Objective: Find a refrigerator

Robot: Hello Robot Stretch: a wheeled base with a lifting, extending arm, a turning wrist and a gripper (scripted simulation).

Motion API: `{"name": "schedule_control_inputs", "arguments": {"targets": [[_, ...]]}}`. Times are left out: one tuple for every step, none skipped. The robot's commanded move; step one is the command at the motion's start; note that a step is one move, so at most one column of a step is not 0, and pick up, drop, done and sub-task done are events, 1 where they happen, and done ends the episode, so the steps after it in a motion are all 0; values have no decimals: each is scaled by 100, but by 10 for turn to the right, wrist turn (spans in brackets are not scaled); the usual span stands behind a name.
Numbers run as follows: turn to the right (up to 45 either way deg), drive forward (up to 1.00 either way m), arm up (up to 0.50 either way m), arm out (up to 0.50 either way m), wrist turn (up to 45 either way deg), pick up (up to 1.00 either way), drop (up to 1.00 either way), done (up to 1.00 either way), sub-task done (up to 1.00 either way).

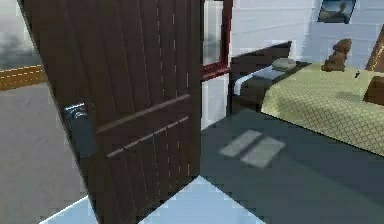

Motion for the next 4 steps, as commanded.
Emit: {"name": "schedule_control_inputs", "arguments": {"targets": [[450,0,0,0,0,0,0,0,0],[150,0,0,0,0,0,0,0,0],[0,100,0,0,0,0,0,0,0],[60,0,0,0,0,0,0,0,0]]}}
